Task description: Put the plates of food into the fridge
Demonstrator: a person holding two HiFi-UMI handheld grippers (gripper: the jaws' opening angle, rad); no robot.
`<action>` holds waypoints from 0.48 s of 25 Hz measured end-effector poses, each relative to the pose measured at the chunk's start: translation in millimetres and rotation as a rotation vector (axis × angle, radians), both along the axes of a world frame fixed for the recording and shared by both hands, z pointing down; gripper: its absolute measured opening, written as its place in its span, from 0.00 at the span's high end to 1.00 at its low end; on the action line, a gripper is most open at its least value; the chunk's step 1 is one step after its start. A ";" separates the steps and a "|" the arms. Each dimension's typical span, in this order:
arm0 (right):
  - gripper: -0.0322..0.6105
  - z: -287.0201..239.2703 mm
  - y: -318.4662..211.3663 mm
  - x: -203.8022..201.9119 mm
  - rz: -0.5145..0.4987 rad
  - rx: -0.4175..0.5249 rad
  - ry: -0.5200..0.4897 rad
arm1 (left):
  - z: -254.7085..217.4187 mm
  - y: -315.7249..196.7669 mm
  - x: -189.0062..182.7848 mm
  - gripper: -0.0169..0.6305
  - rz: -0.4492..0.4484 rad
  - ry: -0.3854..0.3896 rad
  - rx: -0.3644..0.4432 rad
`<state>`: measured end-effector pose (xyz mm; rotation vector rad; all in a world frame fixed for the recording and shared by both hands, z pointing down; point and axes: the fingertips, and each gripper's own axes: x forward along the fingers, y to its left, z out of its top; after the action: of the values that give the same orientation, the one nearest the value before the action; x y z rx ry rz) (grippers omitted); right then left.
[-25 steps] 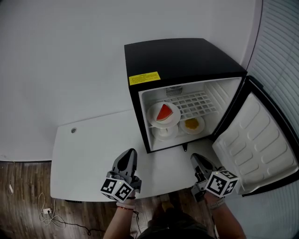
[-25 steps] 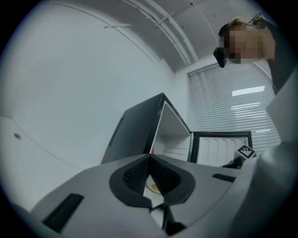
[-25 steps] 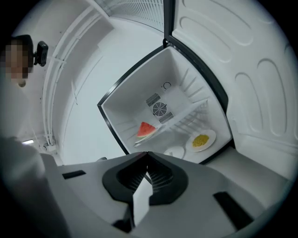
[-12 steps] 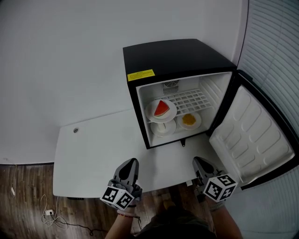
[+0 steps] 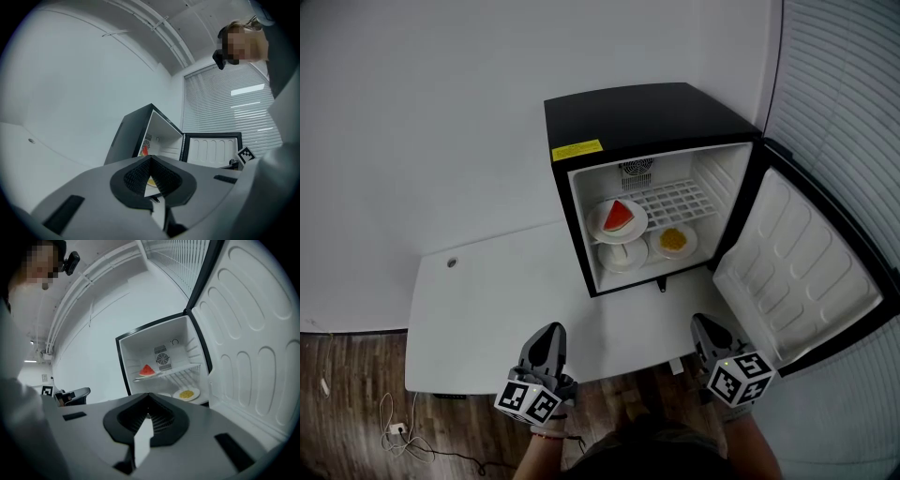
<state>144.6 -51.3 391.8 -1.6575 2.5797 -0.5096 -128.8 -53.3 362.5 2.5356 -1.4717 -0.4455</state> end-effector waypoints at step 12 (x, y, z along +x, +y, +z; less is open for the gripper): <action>0.94 4.7 9.1 11.3 0.043 0.011 0.047 | -0.3 0.2 11.1 0.96 0.024 -0.001 -0.007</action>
<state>155.9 -42.1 396.5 -1.7377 2.5680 -0.4588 -117.7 -53.1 362.3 2.5452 -1.4395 -0.4352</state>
